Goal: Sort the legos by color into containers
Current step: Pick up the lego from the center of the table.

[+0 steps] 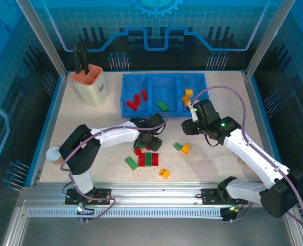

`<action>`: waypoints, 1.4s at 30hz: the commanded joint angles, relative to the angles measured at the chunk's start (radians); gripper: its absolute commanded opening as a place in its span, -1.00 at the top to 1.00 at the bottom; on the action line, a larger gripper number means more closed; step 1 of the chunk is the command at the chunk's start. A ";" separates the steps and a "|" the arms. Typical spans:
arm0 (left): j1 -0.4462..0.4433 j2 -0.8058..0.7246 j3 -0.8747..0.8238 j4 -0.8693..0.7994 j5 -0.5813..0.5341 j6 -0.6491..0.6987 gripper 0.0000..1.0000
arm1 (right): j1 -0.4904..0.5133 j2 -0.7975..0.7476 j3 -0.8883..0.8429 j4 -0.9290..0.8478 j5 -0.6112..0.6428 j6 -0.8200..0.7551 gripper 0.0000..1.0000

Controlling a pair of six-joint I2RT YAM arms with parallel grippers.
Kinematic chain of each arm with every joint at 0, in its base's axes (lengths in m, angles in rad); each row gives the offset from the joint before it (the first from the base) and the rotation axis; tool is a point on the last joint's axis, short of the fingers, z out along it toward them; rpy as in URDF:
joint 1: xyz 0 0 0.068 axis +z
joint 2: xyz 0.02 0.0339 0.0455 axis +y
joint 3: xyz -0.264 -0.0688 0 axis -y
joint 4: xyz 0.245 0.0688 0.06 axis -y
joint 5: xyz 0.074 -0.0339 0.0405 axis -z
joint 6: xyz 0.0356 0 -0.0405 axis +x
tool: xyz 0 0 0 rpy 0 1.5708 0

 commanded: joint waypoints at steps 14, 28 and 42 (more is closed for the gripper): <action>-0.005 0.057 -0.042 -0.028 0.020 -0.077 -0.04 | -0.014 0.034 -0.010 0.019 -0.013 0.003 -0.19; 0.004 -0.008 0.017 -0.109 -0.010 -0.130 0.34 | -0.014 0.057 -0.011 0.038 -0.025 -0.005 -0.19; 0.344 -0.159 0.172 0.024 -0.020 -0.085 0.29 | -0.014 -0.001 -0.169 0.082 -0.133 -0.002 -0.25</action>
